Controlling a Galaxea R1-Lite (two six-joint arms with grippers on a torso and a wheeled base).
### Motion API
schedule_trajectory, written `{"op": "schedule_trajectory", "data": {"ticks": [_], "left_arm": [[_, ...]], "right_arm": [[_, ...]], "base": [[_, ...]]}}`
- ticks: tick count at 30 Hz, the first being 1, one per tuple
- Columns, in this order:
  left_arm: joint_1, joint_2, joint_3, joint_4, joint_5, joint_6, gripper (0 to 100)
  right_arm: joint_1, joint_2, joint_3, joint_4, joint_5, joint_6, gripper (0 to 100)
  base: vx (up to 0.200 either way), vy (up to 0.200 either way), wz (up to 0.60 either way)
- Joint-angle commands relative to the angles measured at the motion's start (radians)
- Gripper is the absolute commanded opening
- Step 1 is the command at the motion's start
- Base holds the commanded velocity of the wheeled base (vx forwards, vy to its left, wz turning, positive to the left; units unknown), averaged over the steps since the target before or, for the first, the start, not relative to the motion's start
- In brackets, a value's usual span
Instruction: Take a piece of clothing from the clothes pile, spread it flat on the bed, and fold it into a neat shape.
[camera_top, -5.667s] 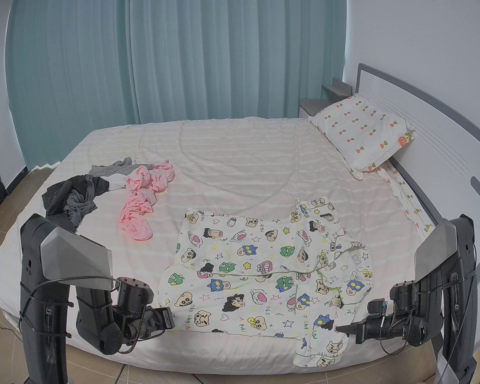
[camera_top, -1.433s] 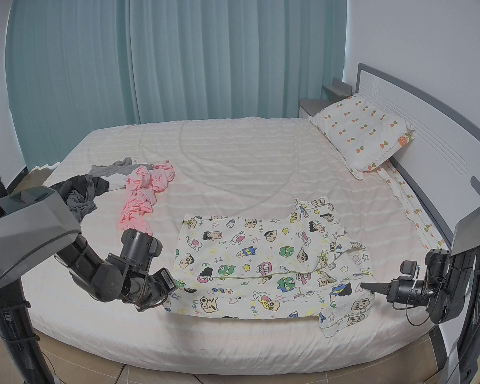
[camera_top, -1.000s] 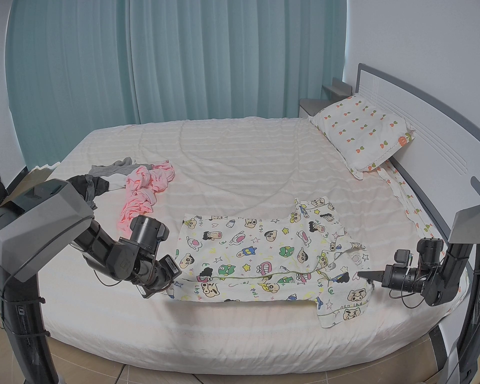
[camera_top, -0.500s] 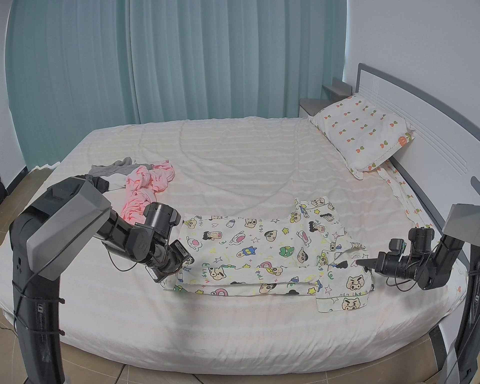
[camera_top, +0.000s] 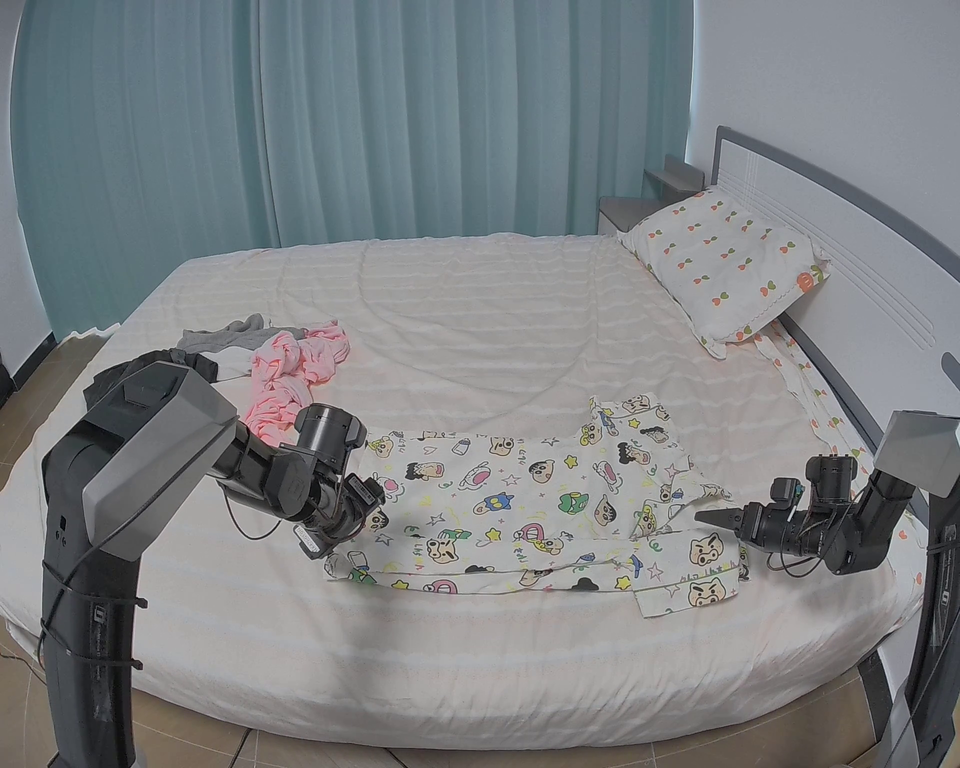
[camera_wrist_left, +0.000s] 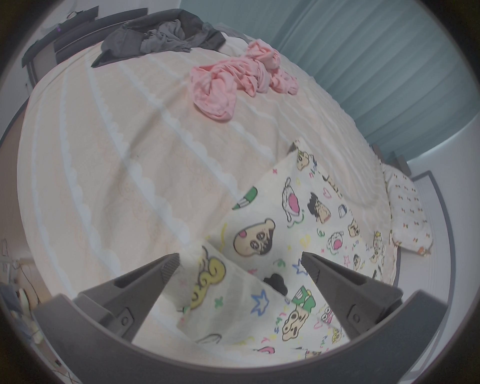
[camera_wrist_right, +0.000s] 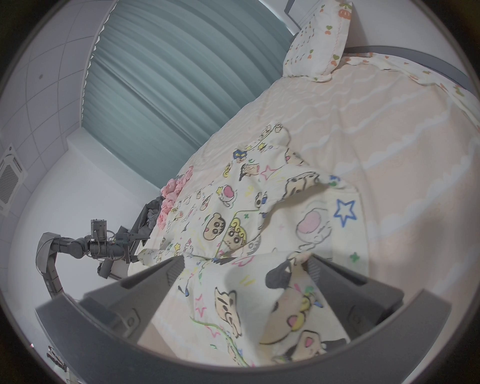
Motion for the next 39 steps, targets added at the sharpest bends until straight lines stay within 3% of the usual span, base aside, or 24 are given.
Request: {"op": "schedule_trajectory", "data": {"ticks": [1, 7, 12, 17, 19, 21, 26, 30, 35, 39], "left_arm": [[0.038, -0.024, 0.000, -0.018, -0.002, -0.022, 100], [0.095, -0.089, 0.021, -0.018, -0.042, -0.033, 100], [0.156, -0.193, 0.072, -0.023, -0.200, -0.031, 100], [0.176, -0.297, 0.182, -0.032, -0.292, -0.016, 100], [0.195, -0.391, 0.316, -0.100, -0.377, -0.004, 100], [0.198, -0.429, 0.386, -0.147, -0.403, -0.004, 100], [0.198, -0.537, 0.644, -0.320, -0.430, -0.019, 100], [0.198, -0.592, 0.817, -0.439, -0.538, -0.019, 100], [0.211, -0.609, 0.971, -0.577, -0.601, -0.021, 100], [0.213, -0.598, 1.024, -0.670, -0.601, -0.021, 100]], "right_arm": [[-0.034, -0.007, 0.009, -0.015, -0.009, 0.016, 100], [-0.096, -0.020, 0.044, -0.055, -0.011, 0.023, 100], [-0.116, -0.083, 0.079, -0.093, -0.020, 0.094, 100], [-0.093, -0.163, 0.157, -0.139, -0.052, 0.154, 100], [-0.033, -0.243, 0.263, -0.181, -0.072, 0.174, 100], [0.006, -0.277, 0.306, -0.185, -0.094, 0.194, 100], [0.252, -0.330, 0.381, -0.188, -0.299, 0.395, 100], [0.443, -0.289, 0.334, -0.193, -0.425, 0.557, 100], [0.572, -0.160, 0.187, -0.165, -0.568, 0.577, 100], [0.599, -0.071, 0.052, -0.098, -0.681, 0.579, 100]], "base": [[0.000, 0.000, 0.00], [0.000, 0.000, 0.00], [0.000, 0.000, 0.00], [0.000, 0.000, 0.00], [0.000, 0.000, 0.00], [0.000, 0.000, 0.00], [0.000, 0.000, 0.00], [0.000, 0.000, 0.00], [0.000, 0.000, 0.00], [0.000, 0.000, 0.00]]}}
